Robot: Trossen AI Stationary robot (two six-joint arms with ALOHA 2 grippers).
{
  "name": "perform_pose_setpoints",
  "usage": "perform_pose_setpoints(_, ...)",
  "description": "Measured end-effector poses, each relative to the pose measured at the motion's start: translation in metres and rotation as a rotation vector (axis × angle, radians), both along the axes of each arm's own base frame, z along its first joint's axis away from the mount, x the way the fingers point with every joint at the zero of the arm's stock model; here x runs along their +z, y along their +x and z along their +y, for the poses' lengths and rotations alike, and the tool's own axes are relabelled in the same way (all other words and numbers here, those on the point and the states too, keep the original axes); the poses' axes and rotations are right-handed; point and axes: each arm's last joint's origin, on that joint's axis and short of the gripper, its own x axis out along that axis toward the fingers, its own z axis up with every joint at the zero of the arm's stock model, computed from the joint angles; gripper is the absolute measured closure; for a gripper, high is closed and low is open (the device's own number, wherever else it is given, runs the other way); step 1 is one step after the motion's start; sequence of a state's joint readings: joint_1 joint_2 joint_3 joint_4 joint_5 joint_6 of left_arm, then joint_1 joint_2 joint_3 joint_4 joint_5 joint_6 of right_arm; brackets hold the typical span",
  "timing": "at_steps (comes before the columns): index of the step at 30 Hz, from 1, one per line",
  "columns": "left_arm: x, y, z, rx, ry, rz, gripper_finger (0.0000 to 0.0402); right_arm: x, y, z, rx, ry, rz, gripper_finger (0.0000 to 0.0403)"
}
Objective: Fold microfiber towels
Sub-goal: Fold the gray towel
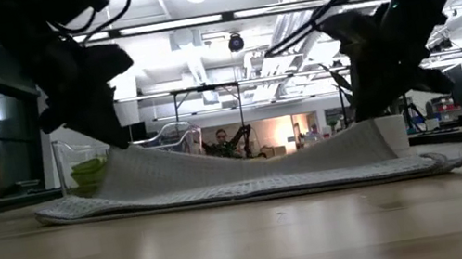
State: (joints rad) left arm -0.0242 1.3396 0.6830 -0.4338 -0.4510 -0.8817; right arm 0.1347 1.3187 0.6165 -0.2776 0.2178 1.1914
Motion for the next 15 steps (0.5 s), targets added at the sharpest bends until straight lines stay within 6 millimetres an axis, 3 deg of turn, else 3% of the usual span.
perform_pose_setpoints(15,-0.002,-0.007,-0.025,-0.119,0.084,0.086,0.0399,0.002,-0.012,0.042,0.050,0.006,0.044,0.0403)
